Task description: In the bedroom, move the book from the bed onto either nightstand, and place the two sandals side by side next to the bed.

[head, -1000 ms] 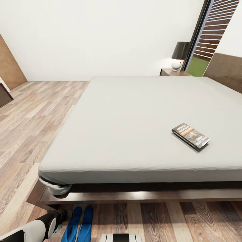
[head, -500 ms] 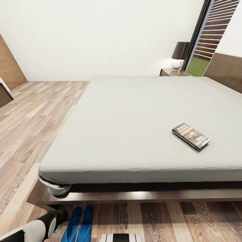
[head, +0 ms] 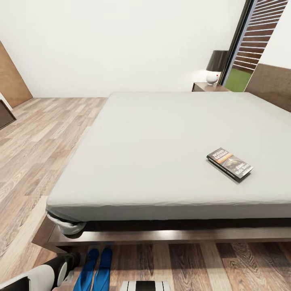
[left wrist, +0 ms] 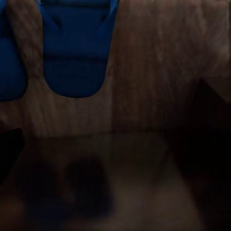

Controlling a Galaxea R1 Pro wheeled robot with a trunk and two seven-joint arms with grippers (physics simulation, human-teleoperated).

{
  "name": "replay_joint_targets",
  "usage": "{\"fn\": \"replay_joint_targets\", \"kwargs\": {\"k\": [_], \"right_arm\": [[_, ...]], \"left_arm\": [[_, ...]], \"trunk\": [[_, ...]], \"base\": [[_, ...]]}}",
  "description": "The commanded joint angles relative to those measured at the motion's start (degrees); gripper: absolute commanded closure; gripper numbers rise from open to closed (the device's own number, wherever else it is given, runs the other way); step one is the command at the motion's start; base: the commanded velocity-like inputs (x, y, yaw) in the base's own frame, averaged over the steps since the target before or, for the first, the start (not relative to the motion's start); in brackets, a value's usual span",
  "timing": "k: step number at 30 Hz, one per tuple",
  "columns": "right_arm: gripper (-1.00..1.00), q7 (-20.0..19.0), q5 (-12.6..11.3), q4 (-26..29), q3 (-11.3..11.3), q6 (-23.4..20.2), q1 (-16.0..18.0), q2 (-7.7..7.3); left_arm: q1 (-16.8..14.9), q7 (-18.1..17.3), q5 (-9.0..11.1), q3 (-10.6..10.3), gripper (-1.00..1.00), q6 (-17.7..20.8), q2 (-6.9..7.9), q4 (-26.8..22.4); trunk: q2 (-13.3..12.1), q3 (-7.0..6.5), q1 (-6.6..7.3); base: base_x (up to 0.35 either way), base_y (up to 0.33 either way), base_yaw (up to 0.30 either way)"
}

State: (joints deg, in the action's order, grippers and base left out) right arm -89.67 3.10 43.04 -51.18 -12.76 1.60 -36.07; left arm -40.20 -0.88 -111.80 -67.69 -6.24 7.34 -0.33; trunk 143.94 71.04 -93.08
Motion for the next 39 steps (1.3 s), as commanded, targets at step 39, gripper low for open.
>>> {"fn": "replay_joint_targets", "kwargs": {"k": [39], "right_arm": [[-1.00, -0.3, 0.3, 0.0, -0.4, -0.7, 0.1, -0.20]], "left_arm": [[10.3, 0.0, 0.3, 0.8, -1.00, 0.4, 22.33, 0.5]], "trunk": [[0.0, 0.04, 0.01]], "base": [[0.000, 0.000, 0.000]]}}
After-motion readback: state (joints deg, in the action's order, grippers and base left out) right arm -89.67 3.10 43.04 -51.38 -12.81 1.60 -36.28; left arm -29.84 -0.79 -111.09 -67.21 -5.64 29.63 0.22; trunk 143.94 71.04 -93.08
